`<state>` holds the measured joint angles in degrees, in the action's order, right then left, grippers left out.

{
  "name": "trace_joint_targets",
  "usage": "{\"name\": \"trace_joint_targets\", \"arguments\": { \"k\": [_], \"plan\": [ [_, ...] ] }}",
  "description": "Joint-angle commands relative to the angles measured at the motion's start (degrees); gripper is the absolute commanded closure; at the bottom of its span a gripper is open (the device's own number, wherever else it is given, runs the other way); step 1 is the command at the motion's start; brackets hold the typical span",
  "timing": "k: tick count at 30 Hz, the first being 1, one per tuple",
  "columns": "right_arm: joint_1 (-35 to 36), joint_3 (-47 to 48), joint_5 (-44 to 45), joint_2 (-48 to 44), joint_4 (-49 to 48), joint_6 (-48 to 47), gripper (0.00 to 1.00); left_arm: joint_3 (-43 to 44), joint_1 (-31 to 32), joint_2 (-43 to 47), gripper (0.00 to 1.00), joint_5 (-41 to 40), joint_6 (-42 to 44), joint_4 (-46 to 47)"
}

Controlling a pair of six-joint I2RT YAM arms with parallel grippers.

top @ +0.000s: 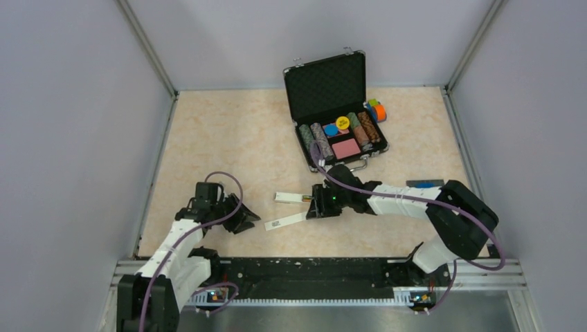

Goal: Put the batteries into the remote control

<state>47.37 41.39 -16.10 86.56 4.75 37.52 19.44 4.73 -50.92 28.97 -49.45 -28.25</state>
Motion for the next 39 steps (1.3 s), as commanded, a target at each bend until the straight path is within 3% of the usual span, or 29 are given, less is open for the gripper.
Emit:
{"name": "trace_joint_targets", "arguments": {
  "k": [1, 10, 16, 25, 39],
  "plan": [
    [-0.11, -2.11, -0.3, 1.93, -12.06, 12.79, 0.57, -0.42, 0.87, -0.64, 0.6, -1.67, 1.53, 0.28],
    [-0.17, -2.42, 2.33, 5.23, -13.34, 15.33, 0.52, -2.14, 2.69, -4.45, 0.64, -2.87, 0.81, 2.89],
    [0.03, -3.24, 1.9, 5.91, -14.74, 15.43, 0.53, -5.57, 3.9, -6.23, 0.62, -2.67, -2.02, 11.24],
    [0.92, -2.38, -0.83, 6.76, -16.55, 14.78, 0.65, -5.2, 5.71, -10.31, 0.63, -1.21, -4.16, 18.17],
    [1.05, 4.47, -1.68, 2.08, -11.95, 12.49, 0.67, -4.15, 6.34, -9.08, 0.69, 1.08, -6.38, 19.18]
  ]
}}
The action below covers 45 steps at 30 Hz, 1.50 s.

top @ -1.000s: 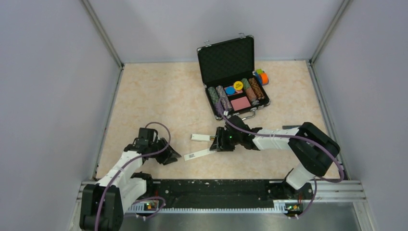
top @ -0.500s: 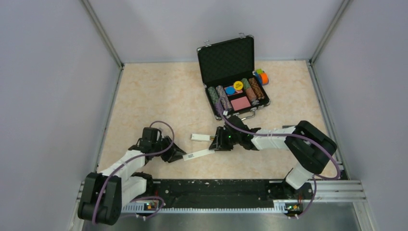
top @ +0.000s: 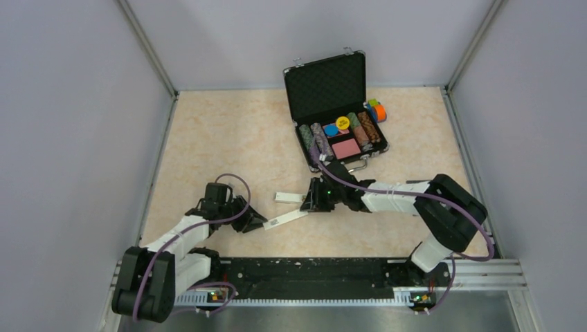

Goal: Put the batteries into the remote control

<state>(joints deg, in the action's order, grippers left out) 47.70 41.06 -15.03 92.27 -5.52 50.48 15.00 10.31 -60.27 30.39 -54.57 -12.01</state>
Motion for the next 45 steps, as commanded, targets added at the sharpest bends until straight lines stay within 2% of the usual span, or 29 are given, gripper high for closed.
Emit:
{"name": "trace_joint_targets", "arguments": {
  "k": [1, 13, 25, 30, 33, 40, 45],
  "plan": [
    [0.73, 5.2, -2.65, -3.96, -1.27, -0.51, 0.67, 0.36, 0.77, 0.44, 0.69, -0.33, -1.39, 2.79],
    [0.74, 9.4, -0.41, -1.54, 0.95, -3.42, 0.67, 1.27, 1.27, 0.46, 0.69, -0.42, -5.72, 6.85],
    [-0.97, 16.53, 1.29, 7.6, 1.75, -10.06, 0.67, 3.63, 4.48, -7.25, 0.68, -3.07, -9.45, 14.54],
    [-1.82, 17.46, 1.33, 9.79, 2.04, -11.84, 0.67, 4.41, 4.62, -8.68, 0.68, -5.17, -9.27, 14.55],
    [-2.37, 17.57, 1.34, 9.36, 2.49, -13.45, 0.63, 4.38, 4.66, -8.7, 0.68, -5.6, -9.16, 14.14],
    [-4.16, 20.72, -2.93, 9.53, 6.2, -21.78, 0.45, 4.74, 4.72, -9.12, 0.68, -6.12, -8.86, 13.41],
    [-6.4, 22.27, -10.5, 10.91, 8.71, -25.28, 0.46, 5.59, 4.72, -9.58, 0.68, -6.38, -8.54, 12.8]
  ]
}}
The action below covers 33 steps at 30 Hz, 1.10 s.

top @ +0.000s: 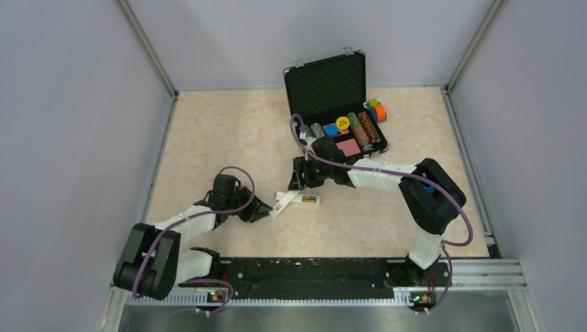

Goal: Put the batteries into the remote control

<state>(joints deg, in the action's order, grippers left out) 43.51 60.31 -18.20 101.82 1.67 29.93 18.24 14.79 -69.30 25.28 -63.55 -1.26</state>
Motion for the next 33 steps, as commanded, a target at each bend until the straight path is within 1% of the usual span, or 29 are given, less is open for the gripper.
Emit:
{"name": "trace_joint_targets", "arguments": {
  "k": [1, 5, 7, 9, 10, 12, 14, 16, 19, 22, 25, 27, 29, 30, 31, 33],
  "plan": [
    [-2.56, 3.07, -9.08, 1.38, 1.5, -5.06, 0.48, 2.53, 0.22, -0.64, 0.68, -1.28, 0.5, 1.97],
    [-3.83, 2.27, -15.49, 1.51, 1.38, -6.73, 0.58, 2.84, 0.32, -0.66, 0.68, -1.46, 0.53, 1.67],
    [-4.11, 1.65, -16.66, 1.41, 1.16, -7.39, 0.65, 2.94, 0.33, -0.66, 0.68, -1.5, 0.6, 1.49],
    [-4.49, 0.94, -16.95, 1.25, -0.02, -7.05, 0.76, 3.02, 0.33, -0.58, 0.68, -1.47, 0.66, 1.47],
    [-4.67, 0.47, -17.04, 1.12, -0.92, -6.36, 0.85, 3.09, 0.33, -0.53, 0.68, -1.46, 0.75, 1.5],
    [-5.07, -1.17, -17.17, 0.53, -4.23, -4.77, 1.0, 3.4, 0.33, -0.2, 0.67, -1.53, 1.04, 1.48],
    [-5.17, -2.8, -16.74, -0.38, -6.65, -2.96, 1.0, 3.97, 0.33, 0.51, 0.65, -1.77, 1.67, -1.02],
    [-5.19, -5.33, -15.42, -2.16, -9.23, -0.7, 1.0, 4.84, 0.32, 2.14, 0.61, -2.27, 2.56, -2.34],
    [-5.8, -11.16, -14.21, -7.14, -14.88, 4.36, 1.0, 7.27, 0.25, 5.76, 0.51, -3.34, 4.78, -5.74],
    [-6.37, -18.59, -11.3, -13.98, -21.72, 11.01, 1.0, 11.09, 0.24, 9.88, 0.46, -5.63, 8.88, -10.71],
    [-6.41, -25.77, -5.8, -20.78, -28.15, 17.3, 1.0, 15.36, 0.16, 12.9, 0.43, -9.52, 13.26, -15.39],
    [-6.42, -30.86, -1.45, -23.79, -34.26, 23.08, 1.0, 16.45, 0.16, 14.01, 0.43, -11.25, 15.27, -15.22],
    [-6.18, -35.15, 2.9, -25.59, -40.26, 28.56, 1.0, 16.56, 0.13, 13.89, 0.43, -11.29, 16.59, -13.3],
    [-5.91, -37.02, 4.36, -25.89, -45.25, 30.63, 1.0, 16.54, 0.15, 13.31, 0.43, -10.7, 17.24, -12.18],
    [-5.54, -37.99, 5.72, -25.92, -47.11, 32.89, 1.0, 16.64, 0.15, 12.21, 0.43, -9.96, 17.85, -11.39],
    [-3.76, -38.05, 9.64, -25.9, -47.48, 33.87, 1.0, 17.58, 0.13, 9.75, 0.43, -8.6, 19.05, -10.98]
  ]
}}
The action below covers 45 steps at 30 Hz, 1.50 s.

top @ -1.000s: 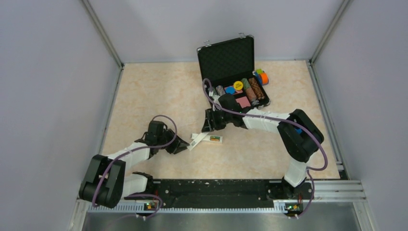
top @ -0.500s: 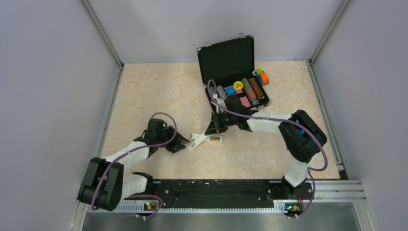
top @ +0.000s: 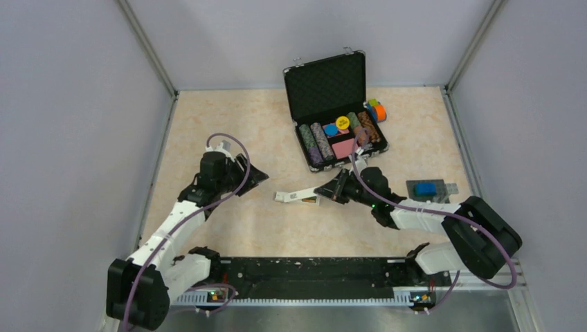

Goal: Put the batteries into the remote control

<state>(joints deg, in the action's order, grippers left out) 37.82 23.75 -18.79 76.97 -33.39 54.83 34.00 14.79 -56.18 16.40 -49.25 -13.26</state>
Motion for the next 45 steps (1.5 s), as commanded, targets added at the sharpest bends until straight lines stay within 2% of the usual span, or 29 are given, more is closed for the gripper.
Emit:
{"name": "trace_joint_targets", "arguments": {
  "k": [1, 5, 7, 11, 20, 30, 45],
  "plan": [
    [3.71, -1.28, 12.54, -1.11, -12.17, 9.32, 1.0, 2.24, 0.09, -4.8, 0.43, 1.72, 5.73, 1.27],
    [9.4, -1.52, 22.86, 0.18, -13.99, 12.31, 1.0, 3.57, 0.07, -10.1, 0.44, 3.56, 8.1, 1.48],
    [10.64, -2.17, 25.09, 1.78, -15.81, 14.4, 1.0, 2.86, 0.08, -11.46, 0.44, 3.71, 8.17, 2.89],
    [10.85, -3.96, 25.13, 5.52, -19.33, 17.61, 1.0, 1.13, 0.11, -11.86, 0.44, 3.21, 7.8, 5.26],
    [10.9, -5.15, 22.74, 11.34, -24.7, 16.62, 1.0, -2.07, 0.07, -11.86, 0.44, 3.2, 7.53, 8.24],
    [10.91, -5.78, 19.27, 13.5, -30.77, 19.53, 1.0, -2.98, 0.07, -13.02, 0.44, 3.41, 7.91, 8.97],
    [10.79, -4.78, 21.5, 11.98, -19.36, 17.21, 1.0, -4.0, 0.16, -16.08, 0.44, 5.17, 8.33, 11.03]
  ]
}}
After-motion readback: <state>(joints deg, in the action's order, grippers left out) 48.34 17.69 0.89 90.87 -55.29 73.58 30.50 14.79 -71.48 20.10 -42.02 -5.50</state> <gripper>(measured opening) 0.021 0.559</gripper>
